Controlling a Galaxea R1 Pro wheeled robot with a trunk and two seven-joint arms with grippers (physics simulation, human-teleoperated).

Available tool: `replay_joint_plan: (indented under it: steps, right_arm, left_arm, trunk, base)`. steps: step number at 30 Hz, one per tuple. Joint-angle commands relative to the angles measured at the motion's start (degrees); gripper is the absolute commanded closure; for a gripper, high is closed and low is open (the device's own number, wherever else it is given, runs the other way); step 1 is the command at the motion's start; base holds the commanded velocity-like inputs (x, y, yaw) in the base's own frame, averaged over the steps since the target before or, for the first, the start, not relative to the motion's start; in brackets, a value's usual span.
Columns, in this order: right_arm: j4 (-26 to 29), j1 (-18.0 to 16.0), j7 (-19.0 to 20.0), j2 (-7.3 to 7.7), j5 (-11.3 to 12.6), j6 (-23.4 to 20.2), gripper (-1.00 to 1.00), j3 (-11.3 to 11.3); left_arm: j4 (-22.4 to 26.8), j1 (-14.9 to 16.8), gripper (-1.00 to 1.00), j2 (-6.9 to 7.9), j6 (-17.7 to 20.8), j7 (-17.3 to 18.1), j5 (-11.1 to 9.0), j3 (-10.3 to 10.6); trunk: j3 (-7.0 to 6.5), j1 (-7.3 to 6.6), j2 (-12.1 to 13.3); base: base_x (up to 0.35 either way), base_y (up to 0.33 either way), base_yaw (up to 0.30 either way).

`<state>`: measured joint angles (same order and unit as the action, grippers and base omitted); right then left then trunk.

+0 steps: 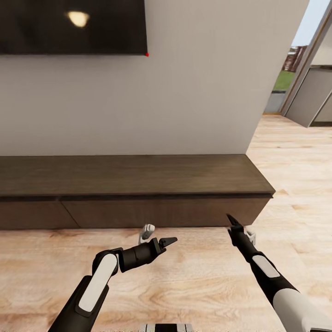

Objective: Place each of the two pumpkins and all three candles from the living room inside a cabinet in the living room (use any cabinet), then make sure every cabinet is closed, and position the cauldron so it is next to a table in the living room.

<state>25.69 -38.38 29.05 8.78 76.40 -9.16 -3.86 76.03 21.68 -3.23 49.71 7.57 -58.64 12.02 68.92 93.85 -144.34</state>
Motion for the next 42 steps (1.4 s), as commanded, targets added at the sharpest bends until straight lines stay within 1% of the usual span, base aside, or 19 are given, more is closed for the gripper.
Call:
replay_joint_plan:
  steps: [1,2,4,7,8,10,11,13,14,19,23,26,38,42]
  right_arm:
    - [-0.03,-0.03,0.35,0.13,0.59,-0.62,-1.0,-0.15]
    - [-0.01,-0.03,0.54,0.41,0.55,-0.73,-1.0,-0.05]
    - [0.03,-0.03,0.73,0.76,0.52,-1.37,-1.0,0.07]
    - [0.05,-0.03,1.47,0.96,0.51,-1.97,-1.0,0.14]
    - [-0.28,-0.03,1.79,1.3,0.18,-2.18,-1.0,0.17]
    - [-0.02,-0.09,2.43,1.94,-0.45,-1.86,-1.0,0.15]
    - [-0.02,-0.09,2.76,2.27,-0.76,-1.86,-1.0,0.15]
    - [0.02,-0.1,2.12,2.11,-1.11,-1.8,-1.0,0.14]
    - [0.02,-0.09,1.82,2.31,-0.97,-1.78,-1.0,0.15]
    - [0.05,-0.06,1.33,3.39,-0.77,-1.75,-1.0,0.17]
    - [0.03,-0.04,1.29,3.49,-0.75,-1.74,-1.0,0.17]
    - [0.0,-0.03,1.47,3.51,-0.78,-1.74,-1.0,0.16]
    - [-0.2,-0.03,5.33,3.35,-0.94,-1.67,-1.0,0.03]
    - [-0.17,-0.03,5.39,3.4,-0.66,-2.17,-1.0,-0.09]
  left_arm:
    - [0.0,0.03,-1.0,-0.02,0.21,0.34,0.28,-0.06]
    - [0.0,0.03,-1.0,-0.02,0.21,0.34,0.28,-0.06]
    - [0.0,0.03,-1.0,-0.02,0.21,0.34,0.28,-0.06]
    - [-0.05,0.03,-1.0,-0.02,0.21,0.34,0.25,-0.06]
    - [0.29,0.03,-1.0,0.31,-0.12,0.67,-0.02,0.27]
    - [0.67,-0.04,-1.0,0.95,0.09,1.31,0.38,0.91]
    - [0.67,-0.04,-1.0,1.03,0.09,1.63,0.38,1.23]
    - [0.02,-0.05,-1.0,0.37,0.22,1.53,0.44,0.56]
    - [-0.3,-0.06,-1.0,0.15,0.23,1.21,0.36,0.24]
    - [-1.5,-0.06,-1.0,1.29,0.22,-0.33,0.21,-1.37]
    - [-1.56,-0.06,-1.0,1.42,0.2,-0.4,0.2,-2.48]
    - [-1.58,-0.06,-1.0,1.45,0.16,-0.43,0.2,-2.51]
    - [-1.59,-0.06,-1.0,1.56,0.2,-0.4,0.2,-2.52]
    - [-1.59,-0.06,-1.0,1.56,0.2,-0.35,0.14,-2.52]
  trunk:
    - [0.27,0.01,-0.03]
    - [0.49,0.04,-0.05]
    - [0.49,0.04,-0.05]
    - [0.49,0.04,-0.05]
    - [0.49,0.04,-0.05]
    - [0.49,0.04,-0.05]
    - [0.49,0.04,-0.05]
    - [0.49,0.04,-0.05]
    - [0.49,0.04,-0.05]
    - [0.49,0.04,-0.05]
    - [0.49,0.04,-0.05]
    - [0.49,0.04,-0.05]
    - [0.49,0.04,-0.05]
    - [0.49,0.04,-0.05]
  base:
    - [0.0,0.0,0.0]
    - [0.0,0.0,0.0]
    - [0.0,0.0,0.0]
    - [0.0,0.0,0.0]
    - [0.0,0.0,0.0]
    - [0.0,0.0,0.0]
    - [0.0,0.0,0.0]
    - [0.0,0.0,0.0]
    - [0.0,0.0,0.0]
    - [0.0,0.0,0.0]
    - [0.0,0.0,0.0]
    - [0.037,0.0,0.0]
    - [0.093,0.0,0.0]
    - [0.202,0.0,0.0]
